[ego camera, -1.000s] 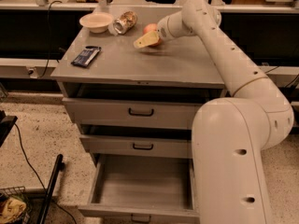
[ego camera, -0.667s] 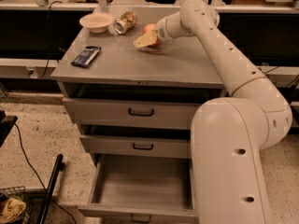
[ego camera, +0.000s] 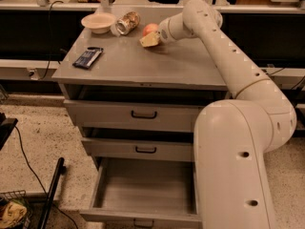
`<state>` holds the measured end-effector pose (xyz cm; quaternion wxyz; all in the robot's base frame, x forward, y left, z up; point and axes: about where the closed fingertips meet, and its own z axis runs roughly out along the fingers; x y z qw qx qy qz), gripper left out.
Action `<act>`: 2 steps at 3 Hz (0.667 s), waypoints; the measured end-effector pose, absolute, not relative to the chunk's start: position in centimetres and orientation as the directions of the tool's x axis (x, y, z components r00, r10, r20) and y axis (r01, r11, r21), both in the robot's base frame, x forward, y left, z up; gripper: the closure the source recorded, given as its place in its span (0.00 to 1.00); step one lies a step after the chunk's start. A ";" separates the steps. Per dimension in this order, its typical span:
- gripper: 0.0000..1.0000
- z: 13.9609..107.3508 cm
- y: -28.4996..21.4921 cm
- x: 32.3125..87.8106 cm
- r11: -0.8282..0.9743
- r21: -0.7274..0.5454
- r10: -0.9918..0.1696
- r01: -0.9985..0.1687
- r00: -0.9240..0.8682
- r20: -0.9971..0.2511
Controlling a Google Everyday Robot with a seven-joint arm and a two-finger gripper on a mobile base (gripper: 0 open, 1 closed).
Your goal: Place apple into bottom drawer
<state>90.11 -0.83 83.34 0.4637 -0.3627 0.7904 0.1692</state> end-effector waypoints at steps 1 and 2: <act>0.95 83.0 -0.5 90.1 0.677 -0.066 -0.418 -0.733 -0.309 -0.854; 1.00 85.3 0.3 89.9 0.655 -0.113 -0.453 -0.747 -0.268 -0.850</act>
Offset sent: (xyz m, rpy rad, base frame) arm 0.0001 0.0146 0.0609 -0.0761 -0.0865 0.0564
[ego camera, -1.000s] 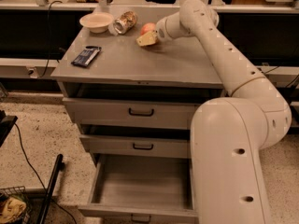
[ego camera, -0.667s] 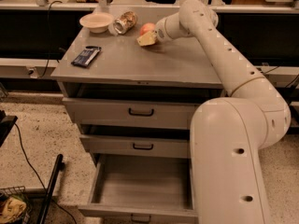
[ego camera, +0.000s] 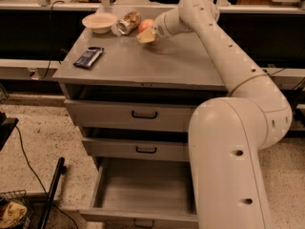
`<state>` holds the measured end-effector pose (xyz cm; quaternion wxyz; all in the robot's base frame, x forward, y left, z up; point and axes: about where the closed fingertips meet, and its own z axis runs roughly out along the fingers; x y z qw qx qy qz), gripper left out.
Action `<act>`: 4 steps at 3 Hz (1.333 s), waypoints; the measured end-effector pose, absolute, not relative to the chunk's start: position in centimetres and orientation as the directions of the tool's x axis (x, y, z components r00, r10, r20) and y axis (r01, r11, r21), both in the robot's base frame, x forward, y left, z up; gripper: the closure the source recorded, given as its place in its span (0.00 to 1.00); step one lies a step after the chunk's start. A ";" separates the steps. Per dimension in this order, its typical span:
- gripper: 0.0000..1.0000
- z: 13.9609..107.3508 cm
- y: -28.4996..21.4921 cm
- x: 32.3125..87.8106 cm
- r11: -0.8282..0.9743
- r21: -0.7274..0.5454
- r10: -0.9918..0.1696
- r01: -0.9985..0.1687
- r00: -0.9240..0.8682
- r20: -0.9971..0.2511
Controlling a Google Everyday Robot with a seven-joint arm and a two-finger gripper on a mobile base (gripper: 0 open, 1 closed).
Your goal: Place apple into bottom drawer
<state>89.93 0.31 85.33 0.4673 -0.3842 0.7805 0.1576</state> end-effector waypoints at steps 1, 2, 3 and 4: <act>1.00 88.7 2.0 88.6 0.596 -0.167 -0.512 -0.786 -0.212 -0.832; 1.00 88.2 2.0 86.5 0.584 -0.110 -0.505 -0.804 -0.254 -0.825; 1.00 88.2 2.0 86.5 0.584 -0.110 -0.505 -0.804 -0.254 -0.825; 1.00 87.1 3.0 85.5 0.541 -0.071 -0.505 -0.838 -0.256 -0.824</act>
Offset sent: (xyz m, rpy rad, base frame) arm -0.0671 0.0095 0.0260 -0.0163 0.0976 0.0964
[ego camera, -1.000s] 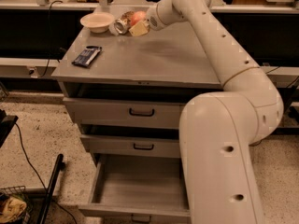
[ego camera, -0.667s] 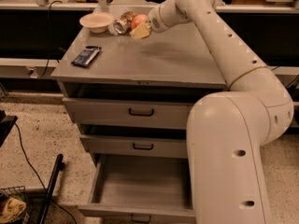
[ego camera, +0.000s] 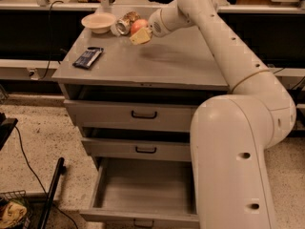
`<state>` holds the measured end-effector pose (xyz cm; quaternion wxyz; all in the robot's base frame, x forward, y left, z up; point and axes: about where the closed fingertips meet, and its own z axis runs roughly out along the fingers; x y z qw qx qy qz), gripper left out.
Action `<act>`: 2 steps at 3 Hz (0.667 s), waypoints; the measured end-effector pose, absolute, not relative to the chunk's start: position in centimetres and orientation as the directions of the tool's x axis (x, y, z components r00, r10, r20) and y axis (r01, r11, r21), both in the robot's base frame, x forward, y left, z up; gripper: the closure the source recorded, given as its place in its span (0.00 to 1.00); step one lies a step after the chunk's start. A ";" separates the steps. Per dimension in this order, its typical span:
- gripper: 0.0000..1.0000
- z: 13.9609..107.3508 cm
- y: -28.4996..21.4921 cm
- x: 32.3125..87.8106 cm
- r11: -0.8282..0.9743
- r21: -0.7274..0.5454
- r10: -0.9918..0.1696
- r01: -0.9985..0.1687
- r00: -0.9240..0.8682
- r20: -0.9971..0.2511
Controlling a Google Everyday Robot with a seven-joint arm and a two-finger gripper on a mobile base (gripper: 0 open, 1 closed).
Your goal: Place apple into bottom drawer
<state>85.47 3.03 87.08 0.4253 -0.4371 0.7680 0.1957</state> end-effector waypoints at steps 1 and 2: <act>1.00 86.3 3.9 81.2 0.411 0.006 -0.457 -0.911 -0.212 -0.864; 1.00 87.9 2.2 75.2 0.290 -0.025 -0.405 -0.957 -0.099 -0.909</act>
Offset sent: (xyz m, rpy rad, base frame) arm -0.2510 -0.0103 -0.0246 0.2355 -0.0759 0.5825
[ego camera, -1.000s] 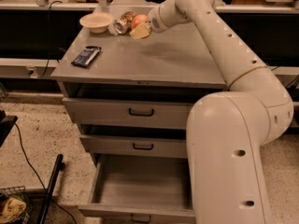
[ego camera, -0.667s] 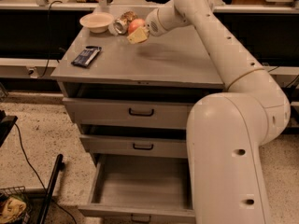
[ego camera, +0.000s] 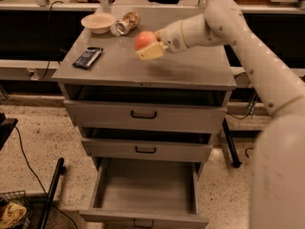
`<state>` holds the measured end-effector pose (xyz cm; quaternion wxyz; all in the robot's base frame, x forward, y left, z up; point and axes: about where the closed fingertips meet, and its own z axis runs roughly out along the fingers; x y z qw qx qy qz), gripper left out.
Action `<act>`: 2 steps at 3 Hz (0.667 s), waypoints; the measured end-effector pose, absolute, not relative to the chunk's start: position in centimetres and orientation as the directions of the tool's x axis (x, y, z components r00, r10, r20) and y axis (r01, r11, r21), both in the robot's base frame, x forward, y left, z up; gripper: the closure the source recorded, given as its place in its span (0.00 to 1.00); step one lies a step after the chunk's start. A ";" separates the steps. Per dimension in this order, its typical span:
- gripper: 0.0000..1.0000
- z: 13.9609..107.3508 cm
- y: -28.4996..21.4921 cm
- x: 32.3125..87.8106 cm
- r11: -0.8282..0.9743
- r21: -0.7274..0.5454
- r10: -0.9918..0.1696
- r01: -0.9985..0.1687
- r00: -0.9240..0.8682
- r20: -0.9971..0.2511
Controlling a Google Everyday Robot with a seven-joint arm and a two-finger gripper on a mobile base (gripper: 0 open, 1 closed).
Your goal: Place apple into bottom drawer
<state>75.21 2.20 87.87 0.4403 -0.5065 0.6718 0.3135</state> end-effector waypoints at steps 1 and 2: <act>1.00 88.7 1.9 67.6 0.155 -0.076 -0.361 -0.985 0.015 -0.933; 1.00 86.1 3.2 64.9 0.093 -0.055 -0.370 -0.994 0.017 -0.929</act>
Offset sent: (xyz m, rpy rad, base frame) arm -0.0671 -0.0045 0.0101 0.0505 -0.0631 0.1242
